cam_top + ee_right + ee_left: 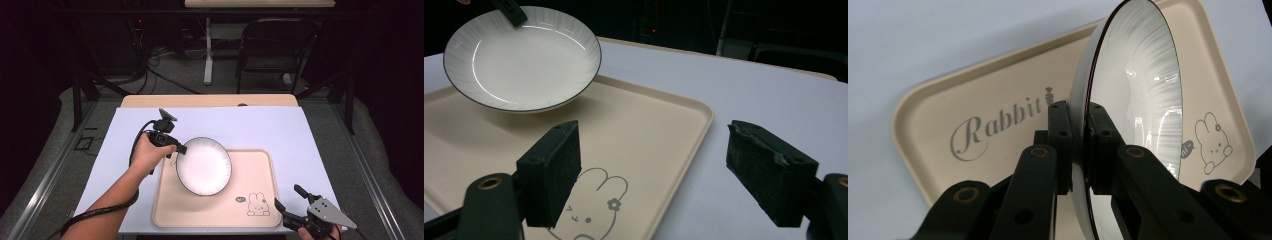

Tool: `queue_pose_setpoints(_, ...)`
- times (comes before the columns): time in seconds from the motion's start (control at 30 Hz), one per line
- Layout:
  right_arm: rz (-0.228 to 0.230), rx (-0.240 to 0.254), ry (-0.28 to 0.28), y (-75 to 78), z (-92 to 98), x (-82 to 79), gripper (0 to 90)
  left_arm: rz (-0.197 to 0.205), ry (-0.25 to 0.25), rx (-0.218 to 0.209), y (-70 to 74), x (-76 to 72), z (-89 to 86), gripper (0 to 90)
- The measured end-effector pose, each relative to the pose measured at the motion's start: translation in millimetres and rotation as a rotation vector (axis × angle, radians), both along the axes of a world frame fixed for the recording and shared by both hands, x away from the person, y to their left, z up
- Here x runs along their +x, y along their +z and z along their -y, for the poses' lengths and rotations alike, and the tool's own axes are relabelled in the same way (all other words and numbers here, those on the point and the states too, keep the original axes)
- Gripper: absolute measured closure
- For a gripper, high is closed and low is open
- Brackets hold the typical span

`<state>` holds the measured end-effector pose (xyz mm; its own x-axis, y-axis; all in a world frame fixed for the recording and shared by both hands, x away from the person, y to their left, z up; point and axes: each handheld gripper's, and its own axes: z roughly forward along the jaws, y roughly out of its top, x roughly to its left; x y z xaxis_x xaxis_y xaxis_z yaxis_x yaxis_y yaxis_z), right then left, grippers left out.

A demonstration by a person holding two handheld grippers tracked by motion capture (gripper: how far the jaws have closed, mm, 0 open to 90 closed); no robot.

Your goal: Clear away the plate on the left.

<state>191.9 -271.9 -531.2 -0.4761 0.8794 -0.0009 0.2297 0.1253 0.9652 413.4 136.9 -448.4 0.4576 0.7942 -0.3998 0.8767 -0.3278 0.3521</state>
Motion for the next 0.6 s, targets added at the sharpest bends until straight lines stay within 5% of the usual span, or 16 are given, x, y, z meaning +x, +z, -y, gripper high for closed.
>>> queue_pose_setpoints(0.6,-0.002,-0.001,-0.001,-0.1,-0.5,0.2,21.4,-0.025,-0.073,-0.027,-14.5,-17.7,21.2,83.3)
